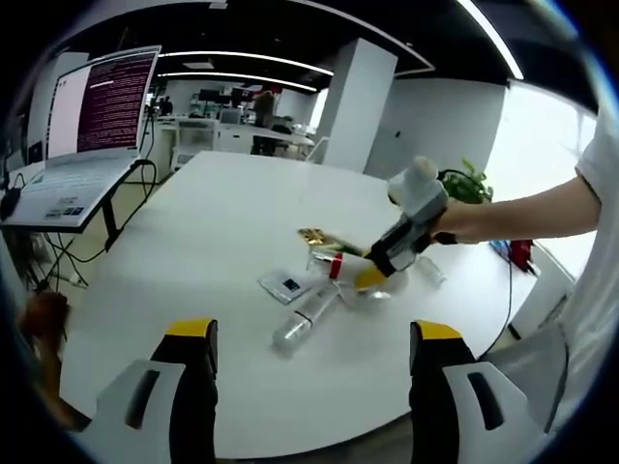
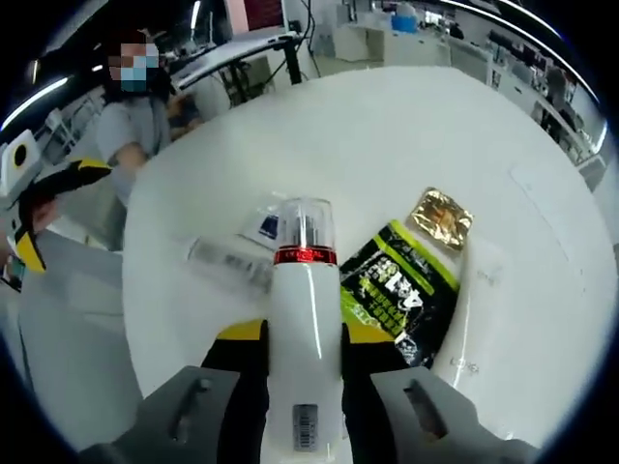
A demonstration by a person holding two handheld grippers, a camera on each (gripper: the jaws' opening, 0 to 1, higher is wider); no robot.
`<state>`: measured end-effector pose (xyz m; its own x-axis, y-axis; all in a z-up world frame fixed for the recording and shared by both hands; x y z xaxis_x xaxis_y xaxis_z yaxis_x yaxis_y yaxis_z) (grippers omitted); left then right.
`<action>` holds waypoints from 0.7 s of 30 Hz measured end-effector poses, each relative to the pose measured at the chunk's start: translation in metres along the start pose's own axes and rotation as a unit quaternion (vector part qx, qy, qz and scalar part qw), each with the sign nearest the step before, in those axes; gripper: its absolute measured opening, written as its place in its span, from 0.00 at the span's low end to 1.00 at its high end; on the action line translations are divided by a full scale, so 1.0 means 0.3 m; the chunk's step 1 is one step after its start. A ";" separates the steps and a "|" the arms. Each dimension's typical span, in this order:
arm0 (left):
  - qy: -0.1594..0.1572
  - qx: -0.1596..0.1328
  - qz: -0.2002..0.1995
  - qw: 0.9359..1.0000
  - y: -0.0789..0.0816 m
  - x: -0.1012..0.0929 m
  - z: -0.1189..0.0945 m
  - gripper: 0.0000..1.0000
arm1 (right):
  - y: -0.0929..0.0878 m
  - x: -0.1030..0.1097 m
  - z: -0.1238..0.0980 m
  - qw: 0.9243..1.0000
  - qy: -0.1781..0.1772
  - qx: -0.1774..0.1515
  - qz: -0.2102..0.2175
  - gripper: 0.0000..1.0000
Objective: Arrange the skincare products in the storage area until every visible bottle or jar stands upright without overlapping.
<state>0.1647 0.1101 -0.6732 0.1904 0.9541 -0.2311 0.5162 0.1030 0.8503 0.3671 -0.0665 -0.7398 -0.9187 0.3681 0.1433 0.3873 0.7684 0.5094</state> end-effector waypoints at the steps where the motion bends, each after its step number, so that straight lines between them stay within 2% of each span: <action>1: -0.001 0.001 0.001 1.000 0.000 -0.002 0.000 0.74 | 0.000 0.002 -0.003 1.000 0.001 -0.001 0.002 0.27; 6: -0.010 0.008 -0.014 1.000 0.000 -0.001 -0.001 0.73 | 0.000 0.031 -0.015 0.998 0.026 -0.030 0.042 0.27; 8: -0.022 0.008 -0.035 0.999 0.002 -0.003 0.000 0.73 | 0.003 0.049 -0.029 0.997 0.036 -0.039 0.053 0.27; 9: -0.029 0.007 -0.051 0.998 0.006 -0.003 -0.001 0.73 | 0.005 0.058 -0.034 0.996 0.042 -0.048 0.063 0.27; 13: -0.029 0.003 -0.064 0.998 0.020 0.010 0.002 0.73 | 0.018 0.103 -0.060 0.990 0.068 -0.084 0.090 0.27; 18: -0.051 -0.027 -0.103 0.993 0.084 -0.031 0.018 0.73 | 0.032 0.155 -0.091 0.984 0.090 -0.120 0.101 0.27; 21: -0.054 -0.034 -0.110 0.992 0.105 -0.040 0.027 0.74 | 0.036 0.187 -0.115 0.980 0.095 -0.139 0.106 0.27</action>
<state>0.1854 0.0996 -0.6475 0.1693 0.8711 -0.4610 0.4981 0.3280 0.8027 0.3171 -0.0557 -0.6971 -0.8281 0.3800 0.4120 0.5589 0.5033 0.6591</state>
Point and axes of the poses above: the point that each gripper's makers call its tool centre point, and the gripper's own axes: z roughly forward along the fingers, x roughly to its left, y roughly out of its top, the point moved 7 cm from there along -z, roughly backward along the fingers, and after that the axes turned 2 degrees about z, right-handed, at the moved point
